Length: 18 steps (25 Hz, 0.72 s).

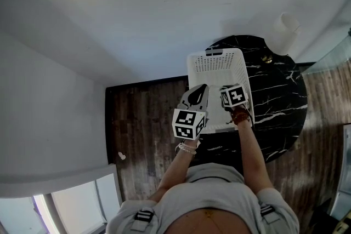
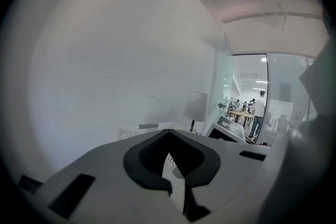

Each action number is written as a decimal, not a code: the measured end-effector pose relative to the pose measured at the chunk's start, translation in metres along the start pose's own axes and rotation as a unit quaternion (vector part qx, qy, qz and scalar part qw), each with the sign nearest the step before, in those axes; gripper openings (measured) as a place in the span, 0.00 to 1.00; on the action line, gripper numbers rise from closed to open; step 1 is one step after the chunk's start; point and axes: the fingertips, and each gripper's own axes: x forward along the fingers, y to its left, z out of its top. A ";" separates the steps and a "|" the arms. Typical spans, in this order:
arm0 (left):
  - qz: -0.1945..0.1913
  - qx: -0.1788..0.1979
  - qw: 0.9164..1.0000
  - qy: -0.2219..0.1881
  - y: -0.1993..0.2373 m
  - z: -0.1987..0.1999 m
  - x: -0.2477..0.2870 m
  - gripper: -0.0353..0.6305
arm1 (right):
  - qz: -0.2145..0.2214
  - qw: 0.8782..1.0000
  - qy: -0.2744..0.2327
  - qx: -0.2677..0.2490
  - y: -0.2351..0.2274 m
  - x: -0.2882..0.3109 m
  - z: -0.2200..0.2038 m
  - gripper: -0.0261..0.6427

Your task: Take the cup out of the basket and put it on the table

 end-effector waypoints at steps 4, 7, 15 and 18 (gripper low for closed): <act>0.001 0.003 1.000 -0.002 -0.001 0.002 -0.001 0.06 | 0.002 1.000 -0.014 0.005 0.002 -0.008 0.005 0.08; 0.005 0.005 1.000 -0.003 -0.001 0.002 -0.002 0.06 | 0.009 1.000 -0.026 0.016 0.004 -0.014 0.009 0.08; 0.005 0.007 1.000 -0.007 -0.002 0.004 -0.005 0.06 | 0.017 0.998 -0.054 0.025 0.008 -0.030 0.019 0.08; 0.006 0.008 1.000 -0.009 -0.002 0.006 -0.007 0.06 | 0.016 0.998 -0.062 0.023 0.009 -0.037 0.023 0.08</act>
